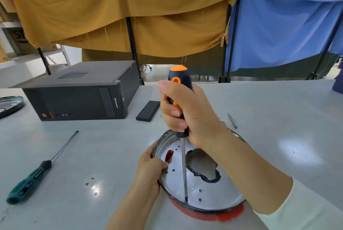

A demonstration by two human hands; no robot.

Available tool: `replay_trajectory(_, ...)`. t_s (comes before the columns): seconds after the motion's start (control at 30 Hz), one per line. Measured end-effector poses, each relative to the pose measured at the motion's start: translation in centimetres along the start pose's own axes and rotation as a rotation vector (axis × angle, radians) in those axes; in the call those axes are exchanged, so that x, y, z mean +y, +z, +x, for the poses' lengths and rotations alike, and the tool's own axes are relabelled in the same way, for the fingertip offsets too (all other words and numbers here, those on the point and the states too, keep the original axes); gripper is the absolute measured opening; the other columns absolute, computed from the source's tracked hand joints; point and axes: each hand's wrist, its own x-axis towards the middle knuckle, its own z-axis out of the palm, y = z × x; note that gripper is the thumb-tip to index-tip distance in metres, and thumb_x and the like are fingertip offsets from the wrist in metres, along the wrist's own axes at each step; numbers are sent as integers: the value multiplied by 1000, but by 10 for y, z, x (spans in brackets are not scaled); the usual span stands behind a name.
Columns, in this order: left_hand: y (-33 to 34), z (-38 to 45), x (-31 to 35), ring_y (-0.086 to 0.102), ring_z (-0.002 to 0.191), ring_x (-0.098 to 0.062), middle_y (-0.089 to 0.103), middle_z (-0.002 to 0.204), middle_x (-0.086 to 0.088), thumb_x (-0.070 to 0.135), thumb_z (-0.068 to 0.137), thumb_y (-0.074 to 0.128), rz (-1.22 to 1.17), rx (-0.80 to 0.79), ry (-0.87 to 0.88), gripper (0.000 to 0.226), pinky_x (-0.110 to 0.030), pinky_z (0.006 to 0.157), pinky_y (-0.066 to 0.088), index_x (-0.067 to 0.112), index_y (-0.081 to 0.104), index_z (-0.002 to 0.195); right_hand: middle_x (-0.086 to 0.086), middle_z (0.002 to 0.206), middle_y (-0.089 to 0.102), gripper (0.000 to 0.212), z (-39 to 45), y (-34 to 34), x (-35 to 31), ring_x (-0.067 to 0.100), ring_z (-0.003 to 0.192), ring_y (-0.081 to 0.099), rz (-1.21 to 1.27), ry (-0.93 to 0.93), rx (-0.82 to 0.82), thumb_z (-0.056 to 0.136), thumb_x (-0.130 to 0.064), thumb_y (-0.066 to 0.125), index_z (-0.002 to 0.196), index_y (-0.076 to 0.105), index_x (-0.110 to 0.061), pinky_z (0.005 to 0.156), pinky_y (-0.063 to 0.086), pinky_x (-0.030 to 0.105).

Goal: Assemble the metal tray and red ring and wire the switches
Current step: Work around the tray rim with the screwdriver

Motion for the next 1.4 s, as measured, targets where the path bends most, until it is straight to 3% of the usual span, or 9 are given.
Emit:
replay_trajectory(0.17,6,6,-1,67,63,-24,73,97,-10,-25,78,35,84,32,31,71,-33,55,52,21,62,125,5,52,30,36,-8,8,5,10,35,26,-91,-159,365,90,-11,58,62,36,-17,35,26,14)
replay_trajectory(0.33,7,7,0,65,47,-19,73,85,-9,-25,78,33,49,75,25,71,-25,41,51,21,63,123,7,57,33,35,-10,10,7,14,42,30,-205,-204,473,88,-17,62,61,41,-22,38,29,20)
replay_trajectory(0.5,6,8,-1,68,51,-22,75,84,-9,-25,77,34,23,84,40,70,-28,44,53,19,65,123,1,56,38,30,-9,13,12,17,51,34,-290,-239,544,82,-28,63,57,45,-28,48,32,27)
replay_trajectory(0.7,4,19,12,70,64,-23,73,86,-7,-24,77,35,13,88,90,67,-28,49,54,15,62,123,18,63,37,29,8,3,4,17,41,30,-225,-162,436,89,-15,60,68,40,-15,36,26,19)
replay_trajectory(0.87,-4,25,10,60,112,-30,59,130,-6,-12,83,53,100,77,87,69,-42,94,51,18,42,144,10,55,39,31,20,-1,9,11,35,36,-223,-166,401,90,-15,60,65,42,-16,35,32,17)
replay_trajectory(1.03,-7,18,-3,72,87,-25,75,96,-5,-17,76,55,148,-5,73,51,-32,64,56,16,63,114,-1,49,45,31,32,-3,15,11,37,41,-211,-145,287,91,-15,61,66,43,-16,41,38,20)
replay_trajectory(1.17,-5,22,5,69,88,-30,73,92,-9,-24,76,43,126,-24,47,56,-36,70,56,12,63,114,1,62,50,19,38,-15,6,15,48,47,14,87,-206,85,-21,62,75,47,-14,50,39,25)
replay_trajectory(1.27,-3,24,5,70,85,-31,75,91,-10,-25,75,37,41,-12,15,62,-35,66,57,15,63,115,0,60,52,17,39,-24,-1,12,42,47,45,152,-427,80,-22,55,74,42,-12,47,38,20)
replay_trajectory(1.4,1,21,1,71,77,-31,75,88,-12,-24,75,30,-108,-4,34,66,-32,59,55,13,65,118,-4,48,41,18,37,-19,2,7,34,35,32,141,-368,81,-16,53,69,39,-12,40,32,16)
